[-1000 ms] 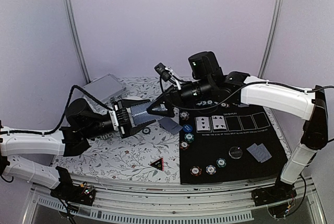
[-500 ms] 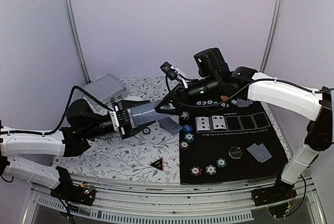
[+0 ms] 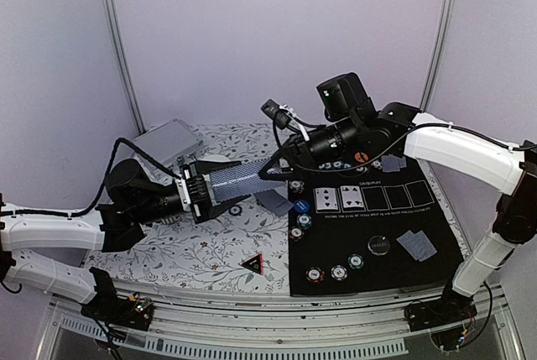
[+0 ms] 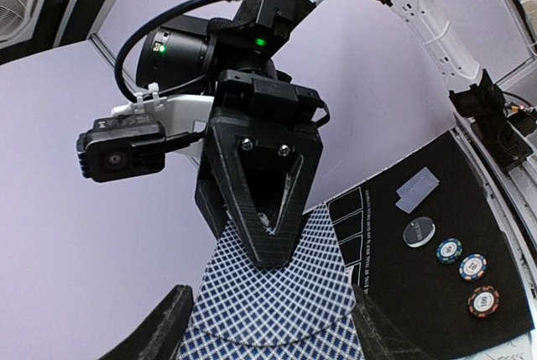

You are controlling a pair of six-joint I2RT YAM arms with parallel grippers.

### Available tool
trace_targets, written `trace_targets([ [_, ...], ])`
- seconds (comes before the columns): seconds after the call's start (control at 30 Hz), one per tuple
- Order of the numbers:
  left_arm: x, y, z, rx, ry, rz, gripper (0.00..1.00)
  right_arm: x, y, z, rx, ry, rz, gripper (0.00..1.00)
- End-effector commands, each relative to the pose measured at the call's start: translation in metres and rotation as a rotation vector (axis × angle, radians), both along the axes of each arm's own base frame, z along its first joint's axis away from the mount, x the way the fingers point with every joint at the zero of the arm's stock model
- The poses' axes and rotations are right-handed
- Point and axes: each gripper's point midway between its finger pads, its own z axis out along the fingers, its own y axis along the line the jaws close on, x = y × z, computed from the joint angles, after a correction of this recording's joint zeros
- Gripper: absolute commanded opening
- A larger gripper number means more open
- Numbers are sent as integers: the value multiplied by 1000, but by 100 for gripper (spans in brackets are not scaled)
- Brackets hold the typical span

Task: Distribute texas hold em gaming equipment
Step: Pick up the poker card from the face-down deck piles, then flop the poker card in the community card area.

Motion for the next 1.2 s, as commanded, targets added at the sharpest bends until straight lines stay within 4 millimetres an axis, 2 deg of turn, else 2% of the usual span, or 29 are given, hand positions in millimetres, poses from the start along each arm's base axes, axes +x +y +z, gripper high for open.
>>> trace_targets([
  [0.0,-8,0,16,-46,-36,-20,57,3,-17,25,11,-28,-31,24],
  [0.1,-8,0,16,-46,-37,-22,57,4,-19,25,2,-29,-36,24],
  [0.3,-9,0,16,-46,-37,-22,57,4,-20,22,-31,-10,-28,11],
  [0.57,-8,0,16,-45,-36,-21,57,9,-31,31,-49,-39,-57,10],
  [0.8,-8,-1,15,-43,-33,-22,56,9,-35,34,-59,-35,-67,15],
  [0.87,-8,-1,15,-43,-33,-23,56,7,-35,36,-51,-29,-54,11],
  [0.9,-8,-1,15,-44,-33,-22,57,6,-34,37,-49,-27,-49,5],
  [0.93,-8,-1,15,-43,-34,-22,57,6,-34,38,-50,-26,-49,3],
  [1.17,-8,-1,16,-45,-36,-22,56,8,-43,56,-26,-99,-58,3],
])
